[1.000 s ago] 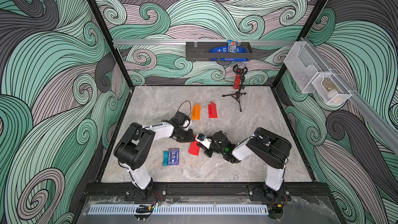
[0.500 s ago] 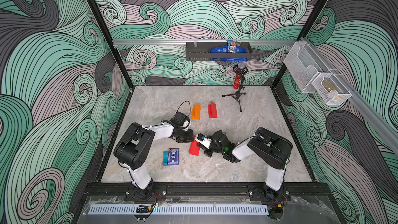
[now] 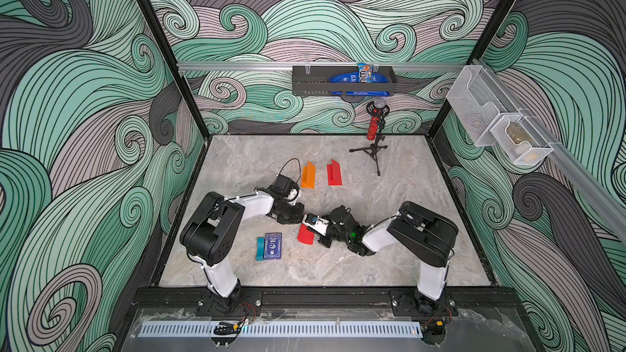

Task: Fold the square paper along the opposite sides
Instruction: Smooth out the paper at the center of the board.

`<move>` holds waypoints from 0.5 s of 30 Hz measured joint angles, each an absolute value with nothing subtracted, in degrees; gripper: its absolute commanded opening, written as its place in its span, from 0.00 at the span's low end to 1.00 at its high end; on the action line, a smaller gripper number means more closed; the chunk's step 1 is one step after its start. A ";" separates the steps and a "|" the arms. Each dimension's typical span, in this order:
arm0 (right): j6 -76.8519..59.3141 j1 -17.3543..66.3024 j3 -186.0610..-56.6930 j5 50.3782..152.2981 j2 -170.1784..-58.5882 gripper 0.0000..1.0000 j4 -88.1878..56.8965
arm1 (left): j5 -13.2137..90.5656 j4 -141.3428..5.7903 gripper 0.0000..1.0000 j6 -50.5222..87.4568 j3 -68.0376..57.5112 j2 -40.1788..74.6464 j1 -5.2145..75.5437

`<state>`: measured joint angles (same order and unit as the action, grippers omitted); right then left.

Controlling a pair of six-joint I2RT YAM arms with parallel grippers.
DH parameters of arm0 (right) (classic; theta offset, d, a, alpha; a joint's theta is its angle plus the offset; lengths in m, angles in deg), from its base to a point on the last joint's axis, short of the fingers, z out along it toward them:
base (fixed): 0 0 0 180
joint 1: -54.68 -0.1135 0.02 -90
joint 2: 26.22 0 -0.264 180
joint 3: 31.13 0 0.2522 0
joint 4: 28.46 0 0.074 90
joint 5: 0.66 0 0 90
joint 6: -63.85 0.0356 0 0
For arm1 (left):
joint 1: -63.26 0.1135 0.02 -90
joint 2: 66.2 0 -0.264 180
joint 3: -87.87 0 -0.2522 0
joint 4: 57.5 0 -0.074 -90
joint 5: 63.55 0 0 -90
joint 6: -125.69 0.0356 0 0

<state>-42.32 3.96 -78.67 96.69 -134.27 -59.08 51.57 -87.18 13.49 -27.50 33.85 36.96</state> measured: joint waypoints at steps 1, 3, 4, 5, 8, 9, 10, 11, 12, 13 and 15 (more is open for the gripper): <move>-42.10 3.80 -77.88 96.28 -133.88 0.07 -59.56 | 51.59 -87.18 0.00 13.56 -27.47 33.88 36.96; -41.60 3.41 -76.37 95.54 -133.02 0.06 -60.30 | 51.77 -87.18 0.00 13.67 -27.45 33.96 37.00; -41.36 3.19 -75.58 95.05 -132.61 0.07 -60.74 | 51.92 -87.22 0.00 13.69 -27.36 34.05 37.00; -41.03 2.97 -74.80 94.66 -132.17 0.06 -61.13 | 52.12 -87.25 0.00 13.71 -27.23 34.16 37.00; -40.00 2.38 -72.46 93.63 -130.64 0.06 -61.98 | 52.53 -87.27 0.00 13.82 -27.15 34.34 37.00; -39.65 2.21 -71.83 93.37 -130.09 0.07 -62.03 | 52.66 -87.27 0.00 13.84 -27.12 34.38 37.00; -39.28 2.01 -71.10 93.20 -129.37 0.07 -61.87 | 52.73 -87.27 0.00 13.84 -27.10 34.42 37.00; -39.02 1.88 -70.49 93.02 -128.52 0.07 -61.33 | 52.80 -87.27 0.00 13.84 -27.08 34.44 37.00; -38.89 1.84 -70.08 92.98 -127.65 0.07 -60.54 | 52.84 -87.29 0.00 13.84 -27.08 34.44 37.00; -38.82 1.75 -69.77 92.96 -126.57 0.07 -59.32 | 52.86 -87.27 0.00 13.84 -27.08 34.44 37.00; -38.82 1.62 -69.49 93.02 -124.56 0.07 -56.54 | 52.86 -87.29 0.00 13.84 -27.08 34.44 37.00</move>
<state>-38.82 1.62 -69.49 93.02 -124.56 -56.54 52.86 -87.29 13.84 -27.08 34.44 37.00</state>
